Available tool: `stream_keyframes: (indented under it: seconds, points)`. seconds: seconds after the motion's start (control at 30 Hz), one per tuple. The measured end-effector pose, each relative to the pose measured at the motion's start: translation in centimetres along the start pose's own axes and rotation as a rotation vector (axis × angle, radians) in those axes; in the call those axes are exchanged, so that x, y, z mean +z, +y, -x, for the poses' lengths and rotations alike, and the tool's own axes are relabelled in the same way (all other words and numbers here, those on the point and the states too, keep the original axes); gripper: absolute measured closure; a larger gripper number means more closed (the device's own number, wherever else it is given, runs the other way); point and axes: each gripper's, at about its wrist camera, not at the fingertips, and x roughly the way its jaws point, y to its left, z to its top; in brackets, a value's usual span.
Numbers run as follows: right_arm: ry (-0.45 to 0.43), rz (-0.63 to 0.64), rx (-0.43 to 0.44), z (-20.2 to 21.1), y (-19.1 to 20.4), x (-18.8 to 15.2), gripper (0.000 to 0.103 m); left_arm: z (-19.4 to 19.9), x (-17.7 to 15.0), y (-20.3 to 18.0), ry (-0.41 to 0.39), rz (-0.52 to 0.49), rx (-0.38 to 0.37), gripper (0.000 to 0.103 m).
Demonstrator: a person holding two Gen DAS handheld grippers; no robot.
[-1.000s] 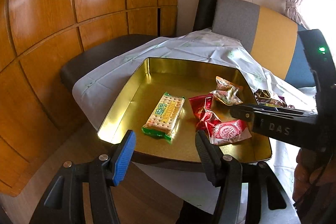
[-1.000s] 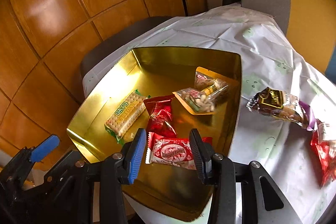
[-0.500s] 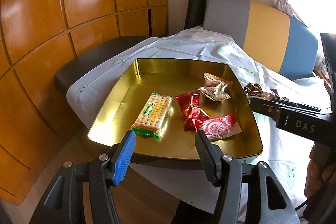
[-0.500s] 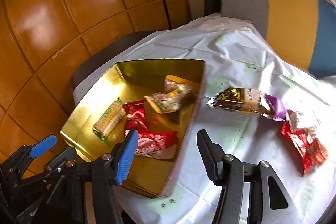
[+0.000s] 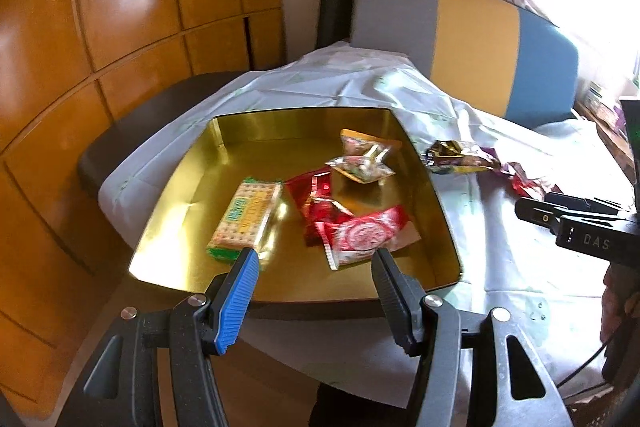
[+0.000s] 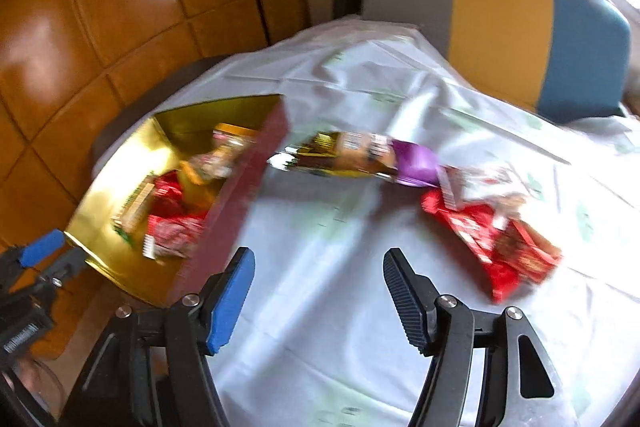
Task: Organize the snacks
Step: 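Reach the left tool to the brown chocolate bar and grasp it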
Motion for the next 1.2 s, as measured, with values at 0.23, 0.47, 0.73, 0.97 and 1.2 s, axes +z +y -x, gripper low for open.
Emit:
stream_keyframes:
  seconds: [0.23,0.47,0.73,0.97,1.2]
  points:
    - [0.046,0.002,-0.094,1.0,-5.5,-0.7,0.031,-0.1,1.2,-2.7,0.004,-0.100,-0.077,0.043]
    - [0.104,0.034,-0.087,1.2,-9.3,-1.2,0.027,-1.0,3.7,-6.8,0.019,-0.301,-0.158,0.043]
    - [0.140,0.065,-0.035,0.5,-10.6,-2.3,0.027,-4.9,7.4,-11.6,0.089,-0.503,-0.229,0.036]
    - [0.177,0.047,0.030,0.1,-10.6,-2.3,0.027,-10.2,9.5,-15.8,0.168,-0.692,-0.238,0.031]
    - [0.163,0.044,0.070,0.4,-9.9,-1.6,0.025,-14.5,10.7,-18.8,0.238,-0.857,-0.249,0.024]
